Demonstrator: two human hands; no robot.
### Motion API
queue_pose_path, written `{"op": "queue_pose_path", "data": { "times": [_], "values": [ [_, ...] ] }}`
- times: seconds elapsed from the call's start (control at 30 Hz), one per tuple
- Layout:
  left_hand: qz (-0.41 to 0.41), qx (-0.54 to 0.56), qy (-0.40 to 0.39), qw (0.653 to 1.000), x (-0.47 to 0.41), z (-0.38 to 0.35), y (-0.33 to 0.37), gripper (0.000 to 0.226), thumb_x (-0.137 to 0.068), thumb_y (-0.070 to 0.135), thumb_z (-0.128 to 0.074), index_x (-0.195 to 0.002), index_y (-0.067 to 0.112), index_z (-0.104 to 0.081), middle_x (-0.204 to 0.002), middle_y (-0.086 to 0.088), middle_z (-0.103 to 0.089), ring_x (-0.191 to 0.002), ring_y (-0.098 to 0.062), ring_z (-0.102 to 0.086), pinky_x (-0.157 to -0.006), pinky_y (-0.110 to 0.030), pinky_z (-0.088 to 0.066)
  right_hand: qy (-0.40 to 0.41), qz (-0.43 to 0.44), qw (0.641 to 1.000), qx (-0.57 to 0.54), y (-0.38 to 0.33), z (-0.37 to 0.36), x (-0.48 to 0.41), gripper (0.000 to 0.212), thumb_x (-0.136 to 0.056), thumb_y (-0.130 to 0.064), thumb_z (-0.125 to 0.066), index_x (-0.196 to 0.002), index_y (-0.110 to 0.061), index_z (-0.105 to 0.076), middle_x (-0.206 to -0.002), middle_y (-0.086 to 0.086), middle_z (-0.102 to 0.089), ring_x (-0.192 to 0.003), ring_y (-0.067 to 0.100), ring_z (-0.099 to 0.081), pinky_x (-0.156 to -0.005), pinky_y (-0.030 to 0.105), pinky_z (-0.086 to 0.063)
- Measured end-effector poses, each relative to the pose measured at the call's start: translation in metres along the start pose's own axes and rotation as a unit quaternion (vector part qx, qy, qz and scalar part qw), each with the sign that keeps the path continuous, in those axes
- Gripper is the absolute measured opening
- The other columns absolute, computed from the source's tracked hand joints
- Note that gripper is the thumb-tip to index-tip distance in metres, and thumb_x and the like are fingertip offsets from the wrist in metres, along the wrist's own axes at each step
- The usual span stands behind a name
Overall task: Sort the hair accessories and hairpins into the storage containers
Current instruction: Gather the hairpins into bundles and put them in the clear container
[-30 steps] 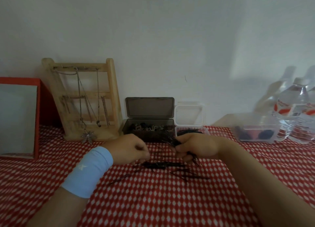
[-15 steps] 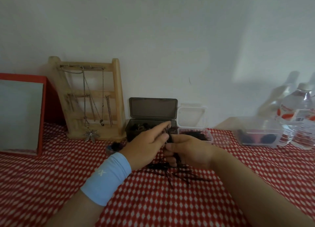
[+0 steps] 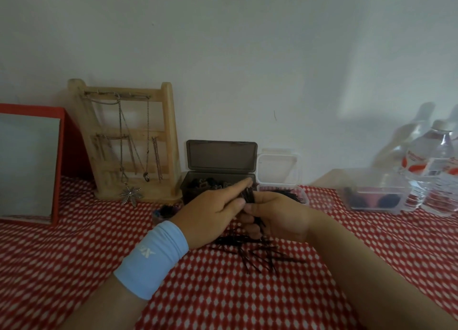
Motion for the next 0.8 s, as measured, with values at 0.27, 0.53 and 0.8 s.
{"op": "queue_pose_path", "data": {
  "times": [0.27, 0.53, 0.8],
  "values": [
    [0.166, 0.499, 0.102, 0.845, -0.002, -0.016, -0.017, 0.051, -0.099, 0.047, -0.038, -0.145, 0.025, -0.043, -0.138, -0.005, -0.055, -0.121, -0.017, -0.057, -0.108, -0.042, -0.042, 0.071, 0.107, 0.989, -0.069, -0.032, 0.007, 0.002, 0.015, -0.105, -0.010, -0.038, -0.097, -0.011, -0.051, -0.071, 0.000, -0.045, -0.061, 0.013, -0.041, -0.057, 0.025, -0.038],
    [0.205, 0.797, 0.037, 0.567, 0.004, -0.032, 0.014, 0.067, -0.101, 0.043, -0.040, -0.121, -0.019, -0.051, -0.124, -0.038, -0.056, -0.118, -0.045, -0.055, -0.094, -0.050, -0.047, 0.206, 0.247, 0.945, 0.057, -0.066, 0.015, 0.007, 0.020, -0.106, -0.004, -0.034, -0.096, -0.012, -0.049, -0.072, -0.001, -0.049, -0.063, 0.013, -0.049, -0.062, 0.022, -0.047],
    [0.183, 0.817, 0.029, 0.547, 0.003, -0.025, 0.003, 0.063, -0.101, 0.036, -0.042, -0.130, -0.021, -0.040, -0.127, -0.037, -0.054, -0.122, -0.044, -0.053, -0.108, -0.050, -0.039, 0.208, 0.176, 0.942, 0.198, -0.060, 0.005, 0.002, 0.018, -0.105, -0.004, -0.039, -0.098, -0.013, -0.053, -0.076, 0.000, -0.055, -0.073, 0.014, -0.055, -0.071, 0.024, -0.050]
  ]
}}
Point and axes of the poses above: each hand's wrist, its own x-axis away from the middle knuckle, its own z-axis out of the back of the hand, y = z × x, the point moved 8 cm from there along -x, towards the middle knuckle
